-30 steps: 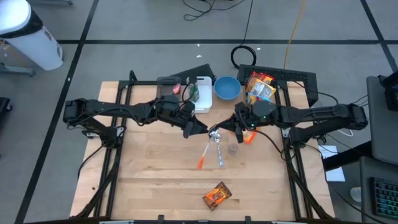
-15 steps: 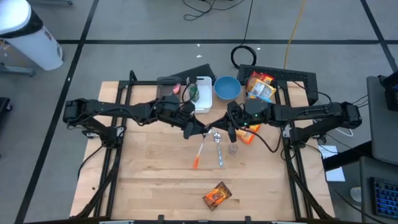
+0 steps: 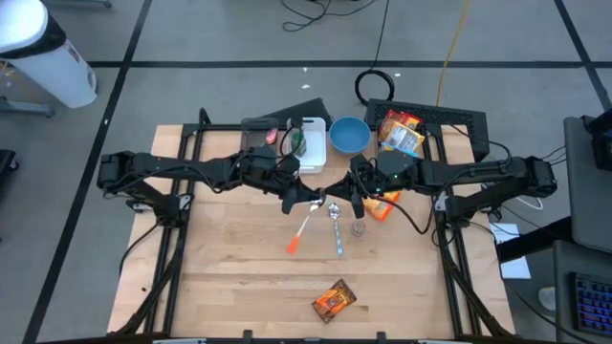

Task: Pick & Place Food Item
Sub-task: Put the orange spoon into the left black bin

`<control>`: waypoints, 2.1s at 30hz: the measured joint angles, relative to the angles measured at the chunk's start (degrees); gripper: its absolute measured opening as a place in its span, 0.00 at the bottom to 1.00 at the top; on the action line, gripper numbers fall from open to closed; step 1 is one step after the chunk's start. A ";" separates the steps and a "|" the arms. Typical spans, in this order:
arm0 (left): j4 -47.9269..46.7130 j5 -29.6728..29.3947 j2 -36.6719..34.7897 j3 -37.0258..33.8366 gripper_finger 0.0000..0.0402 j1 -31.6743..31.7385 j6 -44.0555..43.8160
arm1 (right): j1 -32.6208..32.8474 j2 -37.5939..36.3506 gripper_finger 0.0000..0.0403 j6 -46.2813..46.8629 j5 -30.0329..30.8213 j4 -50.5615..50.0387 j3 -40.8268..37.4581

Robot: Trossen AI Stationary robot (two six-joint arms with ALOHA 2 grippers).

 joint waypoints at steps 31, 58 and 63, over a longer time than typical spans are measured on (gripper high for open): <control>0.84 6.86 -1.27 0.00 0.02 2.13 3.71 | -6.24 0.05 0.60 8.83 -11.30 9.97 -0.11; -40.13 17.55 -20.12 0.02 0.02 41.47 34.40 | -9.81 0.07 0.54 6.84 5.44 10.23 -0.17; -40.04 19.45 -17.55 0.02 0.04 46.93 37.64 | -9.66 0.07 0.53 7.22 8.45 10.21 -0.17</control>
